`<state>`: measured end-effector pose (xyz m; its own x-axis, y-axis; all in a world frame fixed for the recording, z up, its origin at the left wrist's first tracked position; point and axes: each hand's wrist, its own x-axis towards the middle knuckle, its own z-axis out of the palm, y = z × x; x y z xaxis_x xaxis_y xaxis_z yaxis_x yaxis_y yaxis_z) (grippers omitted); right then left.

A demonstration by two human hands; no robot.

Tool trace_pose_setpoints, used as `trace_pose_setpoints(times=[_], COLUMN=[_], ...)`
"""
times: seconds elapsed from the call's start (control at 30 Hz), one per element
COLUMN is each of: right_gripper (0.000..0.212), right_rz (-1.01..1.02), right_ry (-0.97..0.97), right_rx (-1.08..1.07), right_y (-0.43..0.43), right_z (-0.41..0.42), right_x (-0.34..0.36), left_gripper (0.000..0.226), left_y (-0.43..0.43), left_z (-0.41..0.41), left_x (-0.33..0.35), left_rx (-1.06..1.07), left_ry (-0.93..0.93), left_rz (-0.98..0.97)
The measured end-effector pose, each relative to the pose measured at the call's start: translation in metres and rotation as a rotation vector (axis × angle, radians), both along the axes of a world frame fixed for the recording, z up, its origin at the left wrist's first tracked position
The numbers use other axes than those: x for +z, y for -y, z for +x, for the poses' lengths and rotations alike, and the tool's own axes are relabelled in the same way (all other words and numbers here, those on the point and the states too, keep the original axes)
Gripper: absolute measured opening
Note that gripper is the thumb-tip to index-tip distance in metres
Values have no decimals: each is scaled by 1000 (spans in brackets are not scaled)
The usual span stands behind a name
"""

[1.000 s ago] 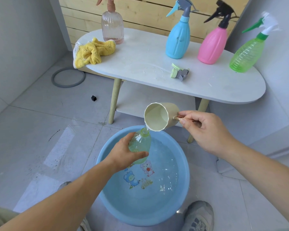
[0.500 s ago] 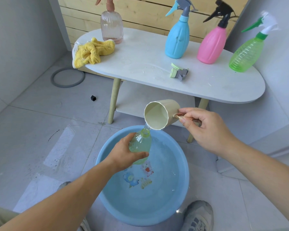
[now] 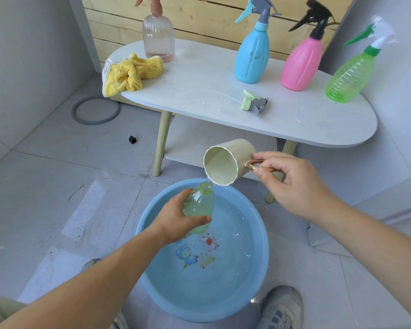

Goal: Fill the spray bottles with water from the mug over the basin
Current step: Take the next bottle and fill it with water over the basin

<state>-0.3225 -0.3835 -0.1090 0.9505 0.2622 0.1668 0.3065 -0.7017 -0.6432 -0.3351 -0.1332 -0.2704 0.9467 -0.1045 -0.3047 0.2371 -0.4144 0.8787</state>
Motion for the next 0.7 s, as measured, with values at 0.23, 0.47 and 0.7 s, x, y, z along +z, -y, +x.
trace_pose_setpoints(times=[0.23,0.47,0.7], right_gripper=[19,21,15], right_rz=[-33,-66,-106], right_ry=[45,77,95], right_rx=[29,56,56], right_y=[-1,-1,0], right_z=[1,0,1], right_x=[0,0,-2], left_gripper=[85,69,65], left_y=[1,3,3], left_z=[-2,-2,-3], left_x=[3,9,12], left_rx=[9,8,7], left_ry=[10,26,33], left_rz=[6,5,5])
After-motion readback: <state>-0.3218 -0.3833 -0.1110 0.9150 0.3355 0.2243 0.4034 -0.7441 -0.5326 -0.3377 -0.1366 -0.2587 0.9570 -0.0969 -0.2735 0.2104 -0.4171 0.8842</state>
